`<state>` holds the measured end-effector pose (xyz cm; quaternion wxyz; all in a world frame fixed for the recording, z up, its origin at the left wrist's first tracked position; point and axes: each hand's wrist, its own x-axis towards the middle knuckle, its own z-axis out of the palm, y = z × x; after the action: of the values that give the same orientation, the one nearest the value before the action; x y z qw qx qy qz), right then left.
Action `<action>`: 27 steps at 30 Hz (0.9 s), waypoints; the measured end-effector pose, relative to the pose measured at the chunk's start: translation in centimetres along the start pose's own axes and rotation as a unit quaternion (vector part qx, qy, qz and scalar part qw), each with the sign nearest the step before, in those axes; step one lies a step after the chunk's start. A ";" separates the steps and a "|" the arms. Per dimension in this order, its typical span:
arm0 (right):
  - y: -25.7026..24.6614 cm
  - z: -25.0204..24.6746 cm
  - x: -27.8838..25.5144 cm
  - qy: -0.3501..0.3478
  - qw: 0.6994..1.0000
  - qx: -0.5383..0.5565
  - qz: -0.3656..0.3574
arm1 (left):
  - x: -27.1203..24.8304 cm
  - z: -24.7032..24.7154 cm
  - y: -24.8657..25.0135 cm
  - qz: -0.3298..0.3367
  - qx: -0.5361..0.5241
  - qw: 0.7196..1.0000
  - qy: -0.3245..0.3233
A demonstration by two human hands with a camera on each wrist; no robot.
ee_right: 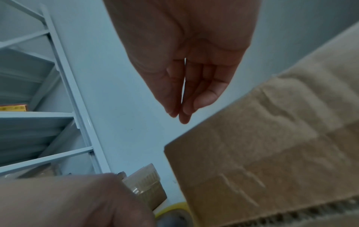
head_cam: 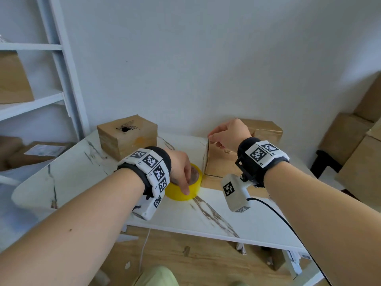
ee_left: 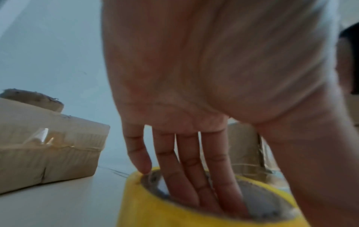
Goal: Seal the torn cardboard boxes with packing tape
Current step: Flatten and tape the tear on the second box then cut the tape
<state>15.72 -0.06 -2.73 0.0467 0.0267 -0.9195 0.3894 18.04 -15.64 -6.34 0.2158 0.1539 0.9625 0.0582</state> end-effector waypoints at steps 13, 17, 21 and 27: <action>-1.1 -0.3 0.1 -0.010 0.996 0.083 0.008 | 1.0 0.7 1.4 0.007 0.020 1.000 0.020; -0.6 -1.4 0.3 -0.011 0.994 0.105 0.012 | 0.8 -0.3 1.1 -0.033 -0.027 0.996 0.083; -0.9 -1.6 0.9 -0.004 0.989 0.144 0.013 | -0.5 -3.7 -0.9 -0.065 -0.216 0.956 0.188; -3.0 -0.5 2.3 0.014 0.989 0.147 0.010 | -2.6 -6.2 -0.8 0.011 -0.428 0.840 0.332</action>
<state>13.71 -1.82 -0.01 0.0516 0.0190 -0.8516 0.5213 17.35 -17.48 0.16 -0.0730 0.0281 0.8539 0.5145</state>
